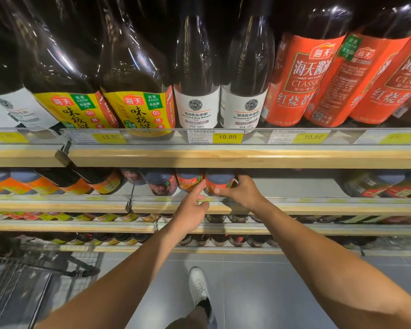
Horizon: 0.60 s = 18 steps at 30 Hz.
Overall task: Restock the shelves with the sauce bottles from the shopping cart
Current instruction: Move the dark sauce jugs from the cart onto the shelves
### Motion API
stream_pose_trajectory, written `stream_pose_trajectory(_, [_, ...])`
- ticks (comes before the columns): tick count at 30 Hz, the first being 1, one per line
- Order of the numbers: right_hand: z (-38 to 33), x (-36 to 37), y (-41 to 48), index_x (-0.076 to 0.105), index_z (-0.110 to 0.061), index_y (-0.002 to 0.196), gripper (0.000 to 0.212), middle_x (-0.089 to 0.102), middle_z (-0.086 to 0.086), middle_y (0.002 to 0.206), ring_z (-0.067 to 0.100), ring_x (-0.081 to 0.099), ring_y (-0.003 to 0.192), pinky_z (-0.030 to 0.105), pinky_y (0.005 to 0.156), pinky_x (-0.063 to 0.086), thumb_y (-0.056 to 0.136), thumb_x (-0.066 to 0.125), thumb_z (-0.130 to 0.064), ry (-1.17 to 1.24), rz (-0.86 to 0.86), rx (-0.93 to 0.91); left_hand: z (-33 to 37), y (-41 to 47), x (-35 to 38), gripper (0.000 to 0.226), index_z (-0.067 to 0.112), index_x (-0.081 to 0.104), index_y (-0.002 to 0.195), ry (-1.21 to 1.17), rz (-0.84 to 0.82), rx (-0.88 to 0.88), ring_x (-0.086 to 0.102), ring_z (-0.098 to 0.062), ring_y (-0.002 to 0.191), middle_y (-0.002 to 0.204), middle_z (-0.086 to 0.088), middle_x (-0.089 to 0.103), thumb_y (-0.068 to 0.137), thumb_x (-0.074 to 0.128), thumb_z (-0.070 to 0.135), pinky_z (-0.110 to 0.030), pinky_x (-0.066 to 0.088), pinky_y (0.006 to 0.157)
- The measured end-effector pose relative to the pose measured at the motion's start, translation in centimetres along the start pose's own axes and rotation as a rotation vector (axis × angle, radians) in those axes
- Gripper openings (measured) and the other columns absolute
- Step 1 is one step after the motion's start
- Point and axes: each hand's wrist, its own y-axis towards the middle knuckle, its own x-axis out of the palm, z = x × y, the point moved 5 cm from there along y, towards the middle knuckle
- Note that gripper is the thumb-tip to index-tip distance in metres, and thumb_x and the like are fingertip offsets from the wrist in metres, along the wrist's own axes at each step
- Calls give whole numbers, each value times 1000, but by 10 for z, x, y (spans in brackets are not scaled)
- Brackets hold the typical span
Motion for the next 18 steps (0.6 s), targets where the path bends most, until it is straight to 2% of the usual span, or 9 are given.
stream_pose_trajectory(2, [0,-1,1,67,-29,95,37,71,-13,92,-15,65,77,3,71,46,71,91,-15,-13,-14,0,-1,1,-2,66,35,33,155,8,7,2,47,-11,131,149,13,45,99,50,4,-20,40,97])
stream_pose_trajectory(6, [0,-2,0,65,-27,98,38,70,-13,92,-18,63,77,2,70,45,73,89,-12,-27,-37,-18,-1,3,-4,64,33,35,153,14,2,0,46,-9,131,148,10,46,99,51,3,-19,36,97])
stream_pose_trajectory(10, [-1,-11,-10,62,-22,114,53,70,-9,110,-2,65,99,17,89,52,70,91,-19,-52,-13,-39,0,-3,-7,63,35,33,155,19,12,-11,48,-7,126,149,8,45,100,54,12,-19,39,94])
stream_pose_trajectory(12, [-5,-20,-24,56,-21,120,59,61,-15,116,4,58,106,6,87,44,72,90,-23,-91,0,-30,2,-13,-6,63,34,32,156,10,28,-4,46,-8,130,153,8,42,100,54,15,-22,37,99])
stream_pose_trajectory(13, [-5,-25,-32,53,-20,126,65,54,-15,119,5,52,109,5,86,40,72,90,-25,-118,22,-16,3,-19,-6,63,34,32,156,1,37,2,44,-10,134,155,8,40,100,55,17,-25,37,104])
stream_pose_trajectory(16, [-9,-37,-57,38,-12,147,92,43,-5,135,10,42,123,20,97,34,74,88,-33,-225,72,-48,13,-46,-6,64,34,31,156,2,71,44,35,-14,146,160,11,34,100,56,16,-32,32,117])
stream_pose_trajectory(18, [-15,-39,-76,33,-17,153,98,38,-4,149,10,37,134,23,104,31,74,87,-38,-288,66,-113,19,-67,-7,64,36,29,156,32,110,70,44,-25,141,161,11,34,100,56,18,-40,37,117])
